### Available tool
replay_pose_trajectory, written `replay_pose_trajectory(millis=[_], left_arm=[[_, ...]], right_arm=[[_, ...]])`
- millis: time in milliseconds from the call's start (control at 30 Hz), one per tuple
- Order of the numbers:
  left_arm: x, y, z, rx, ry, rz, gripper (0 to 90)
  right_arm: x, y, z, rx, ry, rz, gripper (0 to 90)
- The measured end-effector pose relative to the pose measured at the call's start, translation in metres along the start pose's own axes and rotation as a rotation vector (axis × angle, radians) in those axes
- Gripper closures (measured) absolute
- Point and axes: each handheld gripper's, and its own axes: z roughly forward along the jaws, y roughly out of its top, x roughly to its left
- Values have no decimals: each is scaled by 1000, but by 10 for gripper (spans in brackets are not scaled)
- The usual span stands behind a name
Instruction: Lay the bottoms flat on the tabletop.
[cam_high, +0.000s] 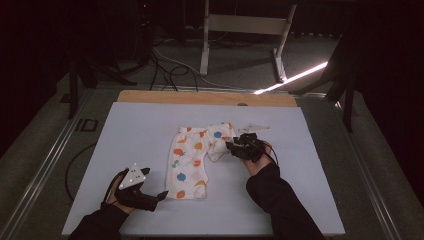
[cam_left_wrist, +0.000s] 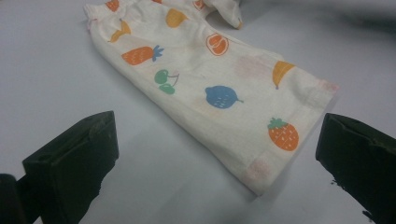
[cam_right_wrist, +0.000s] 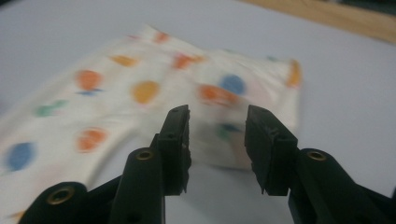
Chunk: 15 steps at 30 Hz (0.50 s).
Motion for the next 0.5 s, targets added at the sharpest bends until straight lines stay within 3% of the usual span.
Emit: replay_pose_trajectory(millis=[167,267,500], left_arm=[[-1,0,0,2,0,6,0],[-1,0,0,2,-1,5,0],[-1,0,1,6,-5,8,0]], right_arm=[[25,4,-8,-56,57,-68,619],[35,3,-1,-18,89,-91,630],[37,-12,25,104,74,-122,631]])
